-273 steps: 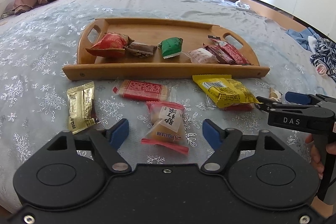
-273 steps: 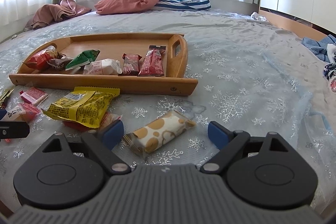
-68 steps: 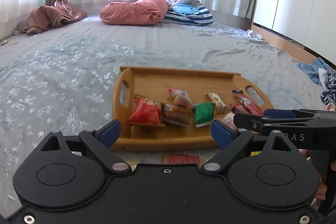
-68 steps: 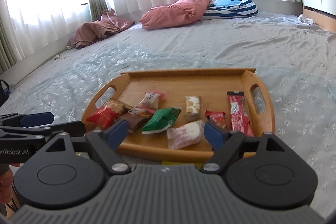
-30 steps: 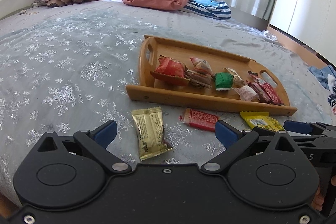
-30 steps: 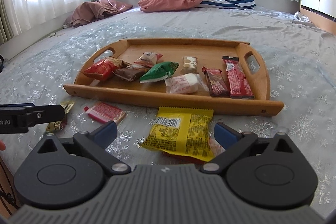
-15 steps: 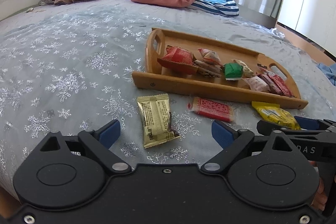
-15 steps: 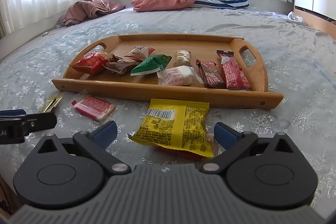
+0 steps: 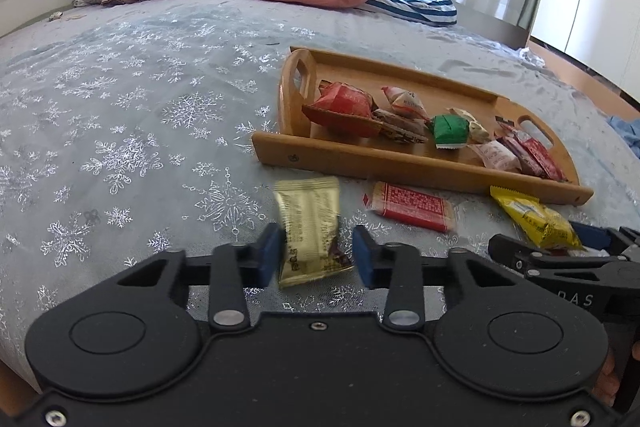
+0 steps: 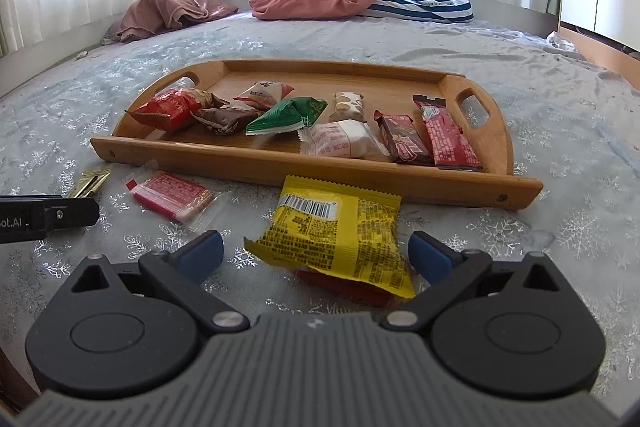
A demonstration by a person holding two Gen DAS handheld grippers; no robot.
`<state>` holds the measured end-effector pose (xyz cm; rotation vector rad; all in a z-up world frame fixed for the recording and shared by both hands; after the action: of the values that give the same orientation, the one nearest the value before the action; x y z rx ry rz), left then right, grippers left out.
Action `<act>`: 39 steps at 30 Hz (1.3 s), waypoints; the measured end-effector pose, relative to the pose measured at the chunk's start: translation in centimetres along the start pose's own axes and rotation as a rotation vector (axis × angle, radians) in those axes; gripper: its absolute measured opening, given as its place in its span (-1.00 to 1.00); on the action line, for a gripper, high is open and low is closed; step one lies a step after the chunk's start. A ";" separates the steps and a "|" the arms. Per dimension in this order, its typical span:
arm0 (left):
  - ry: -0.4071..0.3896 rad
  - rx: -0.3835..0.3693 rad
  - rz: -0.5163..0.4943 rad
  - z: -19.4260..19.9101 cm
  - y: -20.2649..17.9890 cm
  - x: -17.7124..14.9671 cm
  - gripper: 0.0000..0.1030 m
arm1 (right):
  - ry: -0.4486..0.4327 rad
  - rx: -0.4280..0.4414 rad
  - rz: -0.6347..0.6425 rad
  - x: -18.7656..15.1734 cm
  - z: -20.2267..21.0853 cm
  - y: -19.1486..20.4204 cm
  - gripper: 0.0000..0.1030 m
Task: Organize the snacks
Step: 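Grasp the gold packet with the left gripper while the right gripper grasps the yellow chip bag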
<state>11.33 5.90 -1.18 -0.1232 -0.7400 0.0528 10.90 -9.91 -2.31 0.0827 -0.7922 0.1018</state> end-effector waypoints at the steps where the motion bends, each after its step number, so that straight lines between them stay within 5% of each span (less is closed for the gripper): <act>1: 0.000 -0.001 0.000 0.0 0.0 0.0 -0.37 | -0.001 0.000 0.000 0.0 0.0 0.0 1.00; 17: -0.005 0.008 -0.025 0.0 -0.2 0.0 -0.46 | -0.015 0.028 -0.083 0.5 0.9 -1.2 0.77; 27: -0.006 0.011 -0.031 0.0 -0.3 0.0 -0.46 | 0.011 -0.006 -0.034 0.9 1.1 -0.7 0.39; 39: 0.009 -0.008 -0.006 -0.5 0.2 0.0 -0.41 | -0.002 -0.007 -0.047 0.9 1.8 -0.7 0.36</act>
<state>11.65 6.02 -1.53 -0.1288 -0.7316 0.0432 10.37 -10.78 -0.39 0.0948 -0.7917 0.0539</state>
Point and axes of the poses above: each gripper's, at about its wrist camera, not at the fingertips, and z roughly against the way its jaws point, y to its left, x to its top, the point moved 3 cm from there along -z, roughly the way its jaws point, and after that the axes turned 9 degrees about y, right-handed, at the moved point
